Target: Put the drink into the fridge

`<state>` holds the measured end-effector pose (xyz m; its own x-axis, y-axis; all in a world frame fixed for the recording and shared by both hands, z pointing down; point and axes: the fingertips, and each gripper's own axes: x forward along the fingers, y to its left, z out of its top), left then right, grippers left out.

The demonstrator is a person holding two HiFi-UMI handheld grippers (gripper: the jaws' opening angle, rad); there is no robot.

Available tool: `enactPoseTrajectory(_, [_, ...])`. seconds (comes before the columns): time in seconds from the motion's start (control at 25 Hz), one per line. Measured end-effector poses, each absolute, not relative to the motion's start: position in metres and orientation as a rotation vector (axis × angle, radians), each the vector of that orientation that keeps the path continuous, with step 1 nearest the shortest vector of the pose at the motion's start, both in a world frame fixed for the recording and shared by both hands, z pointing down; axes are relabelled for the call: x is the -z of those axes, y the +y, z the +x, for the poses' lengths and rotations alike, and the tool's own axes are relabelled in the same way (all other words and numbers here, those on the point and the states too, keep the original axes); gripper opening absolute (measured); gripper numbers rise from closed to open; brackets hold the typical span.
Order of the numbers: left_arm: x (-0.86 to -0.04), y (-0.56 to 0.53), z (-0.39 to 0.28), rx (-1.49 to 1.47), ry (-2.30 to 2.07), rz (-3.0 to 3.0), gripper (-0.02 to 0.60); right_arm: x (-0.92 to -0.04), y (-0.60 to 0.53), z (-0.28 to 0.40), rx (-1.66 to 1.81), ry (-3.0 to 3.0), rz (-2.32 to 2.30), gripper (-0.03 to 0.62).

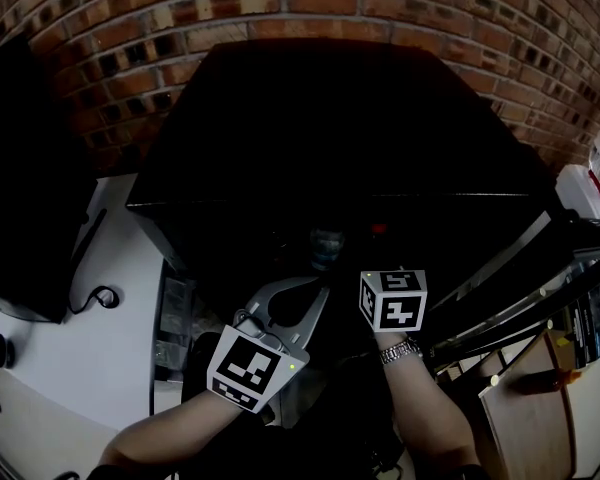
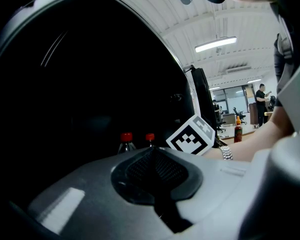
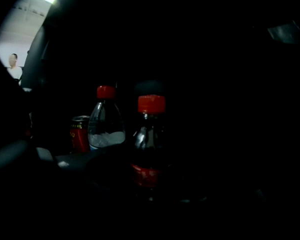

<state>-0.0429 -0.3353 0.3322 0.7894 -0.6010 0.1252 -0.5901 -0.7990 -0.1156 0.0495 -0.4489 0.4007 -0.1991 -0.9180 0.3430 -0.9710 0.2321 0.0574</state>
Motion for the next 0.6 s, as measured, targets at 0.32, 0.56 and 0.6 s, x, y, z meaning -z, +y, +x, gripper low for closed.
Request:
enactPoseTrajectory(0.32, [-0.331,-0.333,-0.043,0.230,0.974,-2.909,0.005,-0.400,-0.451,0.052,-0.258,-2.230,1.755,0.308])
enactPoseTrajectory(0.56, [-0.324,-0.330,-0.046,0.203,0.980,-2.910,0.005,-0.389,-0.436,0.050,-0.224,-2.221,1.770,0.311])
enactPoseTrajectory(0.6, [-0.322,-0.328,-0.046,0.197,0.976,-2.908,0.005,-0.388,-0.432,0.050,-0.215,-2.219,1.769,0.311])
